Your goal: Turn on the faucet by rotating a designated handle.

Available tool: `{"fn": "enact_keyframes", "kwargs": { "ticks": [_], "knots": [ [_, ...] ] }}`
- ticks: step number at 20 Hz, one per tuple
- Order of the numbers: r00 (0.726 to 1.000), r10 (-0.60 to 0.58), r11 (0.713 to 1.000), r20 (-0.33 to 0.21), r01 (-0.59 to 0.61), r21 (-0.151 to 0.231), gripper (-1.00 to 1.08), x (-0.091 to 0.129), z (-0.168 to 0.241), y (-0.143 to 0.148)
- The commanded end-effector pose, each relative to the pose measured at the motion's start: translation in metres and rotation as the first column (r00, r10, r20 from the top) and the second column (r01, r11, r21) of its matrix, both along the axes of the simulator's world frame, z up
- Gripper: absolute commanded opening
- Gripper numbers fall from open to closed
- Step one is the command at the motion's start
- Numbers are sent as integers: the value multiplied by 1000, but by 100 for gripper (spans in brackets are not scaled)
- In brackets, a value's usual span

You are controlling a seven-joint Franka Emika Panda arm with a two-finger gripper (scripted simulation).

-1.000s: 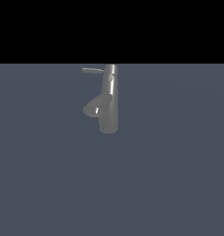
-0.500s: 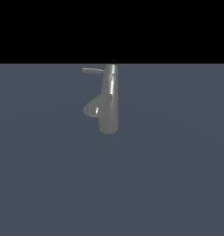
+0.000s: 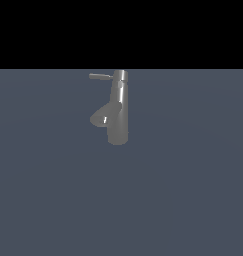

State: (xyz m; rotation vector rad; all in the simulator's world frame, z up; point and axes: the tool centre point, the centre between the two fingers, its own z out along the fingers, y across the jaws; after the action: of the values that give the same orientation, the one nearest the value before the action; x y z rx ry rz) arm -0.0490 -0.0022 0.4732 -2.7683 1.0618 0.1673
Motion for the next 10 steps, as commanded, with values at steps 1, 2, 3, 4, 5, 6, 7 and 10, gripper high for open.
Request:
{"fn": "enact_keyframes", "kwargs": {
  "ticks": [1, 2, 3, 4, 5, 6, 7, 10],
  "knots": [
    [997, -72, 997, -18, 72, 6, -100, 20, -9, 2],
    [995, -100, 995, -26, 100, 7, -100, 28, -12, 3],
    [991, -128, 992, -33, 128, 8, -100, 36, -16, 4],
    [987, -156, 988, -40, 156, 7, -100, 43, -20, 5],
    [982, -183, 983, -47, 184, 6, -100, 51, -24, 6],
    [976, -211, 977, -54, 211, 5, -100, 59, -29, 7],
    [969, -238, 971, -61, 238, 3, -100, 66, -33, 8],
    [945, -317, 948, -80, 317, -7, -100, 88, -48, 13]
  ]
}}
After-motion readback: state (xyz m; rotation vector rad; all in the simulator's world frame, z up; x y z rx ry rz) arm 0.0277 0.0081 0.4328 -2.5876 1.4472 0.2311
